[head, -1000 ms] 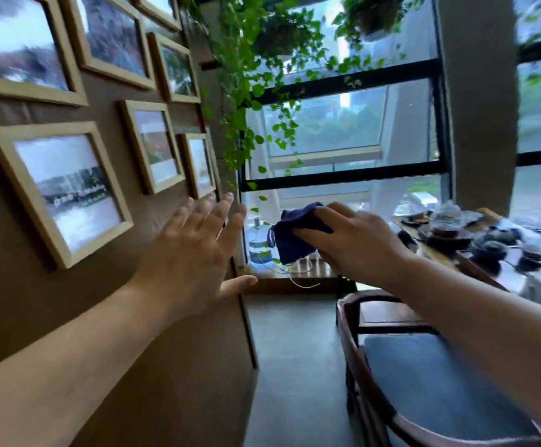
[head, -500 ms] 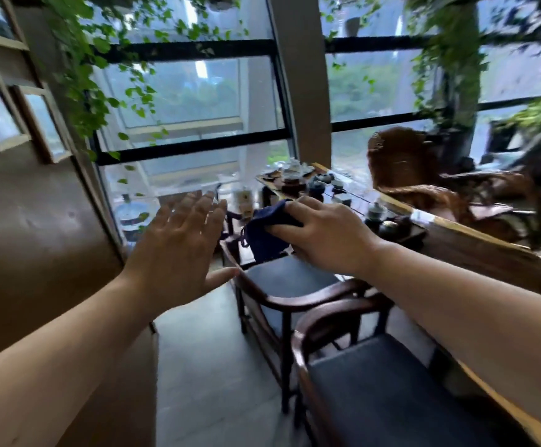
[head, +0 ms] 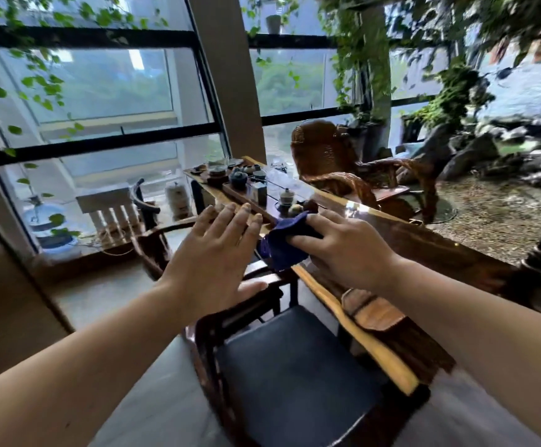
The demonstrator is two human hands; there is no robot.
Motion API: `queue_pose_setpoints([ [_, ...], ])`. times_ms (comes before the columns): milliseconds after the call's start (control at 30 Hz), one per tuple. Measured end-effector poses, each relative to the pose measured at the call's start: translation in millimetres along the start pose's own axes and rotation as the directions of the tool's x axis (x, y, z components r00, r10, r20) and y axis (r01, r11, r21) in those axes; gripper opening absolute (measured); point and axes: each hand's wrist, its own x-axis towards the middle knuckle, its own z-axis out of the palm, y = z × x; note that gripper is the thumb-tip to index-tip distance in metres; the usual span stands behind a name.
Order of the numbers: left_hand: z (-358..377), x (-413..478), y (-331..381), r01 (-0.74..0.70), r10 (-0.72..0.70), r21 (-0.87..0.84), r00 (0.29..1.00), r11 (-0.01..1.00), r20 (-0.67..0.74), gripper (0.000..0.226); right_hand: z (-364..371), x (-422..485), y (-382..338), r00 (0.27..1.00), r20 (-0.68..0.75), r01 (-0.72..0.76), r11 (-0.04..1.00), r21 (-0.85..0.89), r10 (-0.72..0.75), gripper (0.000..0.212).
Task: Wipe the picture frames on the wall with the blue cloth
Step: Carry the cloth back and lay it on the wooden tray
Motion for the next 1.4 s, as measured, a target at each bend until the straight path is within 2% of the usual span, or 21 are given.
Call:
queue_pose_setpoints([
  [200, -0.1, 54.2, 113.1, 0.009, -0.009, 0.003, 0.999, 1.000, 0.039, 0.095, 1.0, -107.7, 84.0, 0.998, 0.056, -0.012, 0.999, 0.032, 0.010, 0.036],
  [467, 15.3, 108.2, 211.4, -0.022, 0.025, -0.093, 0.999, 0.995, 0.033, 0.091, 24.8, -183.3, 149.3, 0.993, 0.118, -0.028, 0.996, 0.080, 0.019, 0.039],
  [733, 68.7, 148.3, 229.6, 0.009, -0.008, -0.123, 1.000, 0.992, 0.008, 0.088, 85.1, -187.7, 188.9, 0.982, 0.191, -0.022, 0.994, 0.103, 0.002, 0.036],
  [967, 138.3, 177.0, 242.7, 0.042, -0.024, -0.227, 0.996, 0.973, 0.082, 0.081, 153.9, -181.4, 223.1, 0.948, 0.312, 0.015, 0.985, 0.170, -0.068, 0.035],
  [1167, 188.4, 188.3, 282.1, 0.137, -0.072, -0.390, 0.981, 0.911, 0.178, 0.075, 218.1, -184.0, 245.9, 0.926, 0.372, -0.043, 0.958, 0.282, -0.068, 0.037],
  [1267, 212.7, 195.8, 299.5, 0.196, -0.102, -0.405, 0.965, 0.893, 0.241, 0.072, 254.8, -186.1, 259.7, 0.913, 0.394, -0.031, 0.946, 0.322, -0.104, 0.040],
  [1400, 245.0, 212.4, 323.5, 0.320, -0.157, -0.385, 0.904, 0.866, 0.397, 0.065, 309.0, -188.3, 278.0, 0.890, 0.416, 0.005, 0.917, 0.398, -0.185, 0.041],
])
